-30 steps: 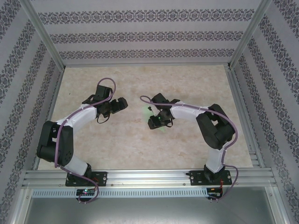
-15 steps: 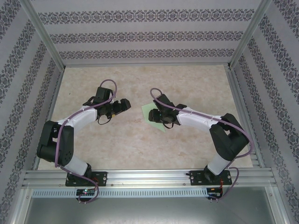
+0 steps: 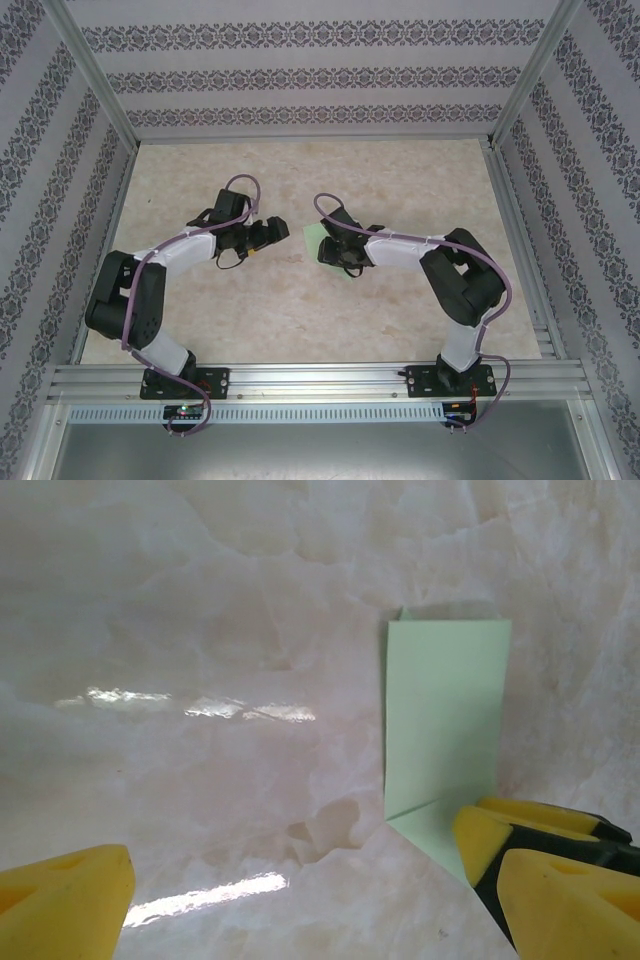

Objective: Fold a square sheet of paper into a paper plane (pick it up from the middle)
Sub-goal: Rotate the paper at the center of the table.

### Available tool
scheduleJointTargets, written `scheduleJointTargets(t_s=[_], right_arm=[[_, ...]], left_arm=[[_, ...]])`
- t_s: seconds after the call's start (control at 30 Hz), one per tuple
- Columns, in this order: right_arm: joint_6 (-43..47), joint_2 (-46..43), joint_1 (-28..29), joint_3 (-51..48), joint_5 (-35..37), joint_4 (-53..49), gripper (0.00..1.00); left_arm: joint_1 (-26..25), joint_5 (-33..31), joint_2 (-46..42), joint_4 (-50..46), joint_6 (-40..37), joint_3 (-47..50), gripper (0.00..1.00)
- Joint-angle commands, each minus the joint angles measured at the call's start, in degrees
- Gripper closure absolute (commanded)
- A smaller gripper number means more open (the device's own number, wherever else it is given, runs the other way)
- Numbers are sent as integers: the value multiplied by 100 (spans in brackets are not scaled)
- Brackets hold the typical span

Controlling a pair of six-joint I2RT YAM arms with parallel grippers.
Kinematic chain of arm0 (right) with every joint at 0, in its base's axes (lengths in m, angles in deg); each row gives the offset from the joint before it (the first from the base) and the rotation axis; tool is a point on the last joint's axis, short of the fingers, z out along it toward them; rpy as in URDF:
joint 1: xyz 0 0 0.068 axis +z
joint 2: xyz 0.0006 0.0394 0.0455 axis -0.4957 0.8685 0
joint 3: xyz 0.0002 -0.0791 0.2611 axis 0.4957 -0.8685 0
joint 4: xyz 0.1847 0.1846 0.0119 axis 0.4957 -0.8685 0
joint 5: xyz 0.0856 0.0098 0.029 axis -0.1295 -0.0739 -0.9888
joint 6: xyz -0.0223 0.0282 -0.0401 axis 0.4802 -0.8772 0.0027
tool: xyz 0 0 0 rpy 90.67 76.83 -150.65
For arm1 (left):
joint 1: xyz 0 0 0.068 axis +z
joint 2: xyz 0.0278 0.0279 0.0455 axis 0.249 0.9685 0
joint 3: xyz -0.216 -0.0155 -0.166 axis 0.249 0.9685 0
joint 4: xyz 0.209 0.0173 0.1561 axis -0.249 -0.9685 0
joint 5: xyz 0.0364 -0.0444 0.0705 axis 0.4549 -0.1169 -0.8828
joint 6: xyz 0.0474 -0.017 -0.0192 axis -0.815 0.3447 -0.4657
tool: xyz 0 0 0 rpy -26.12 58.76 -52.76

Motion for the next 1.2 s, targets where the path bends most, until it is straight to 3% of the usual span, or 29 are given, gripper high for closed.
scheduleJointTargets(t_s=[0.0,0.2,0.3,0.57,0.73,0.93,1.17], right_arm=[[923,318,-54,-180,-466,480,53],[2470,484,-57,-460,-1308,553,57],[2736,288,-99,-596,-1483,568,57],[1692,-452,-515,-962,-2591,1601,56],[1228,-947,-613,-727,-2365,1376,58],[391,-710,-603,-803,-2116,1678,63],[208,-333,-628,-705,-2013,1612,64]], left_arm=[[-124,251,67,327,181,-62,6],[-251,298,65,329,271,84,7],[-325,317,71,346,376,189,8],[-619,331,173,500,703,298,13],[-739,274,273,558,838,255,16],[-835,229,390,714,1181,313,24],[-936,337,486,816,1331,296,27]])
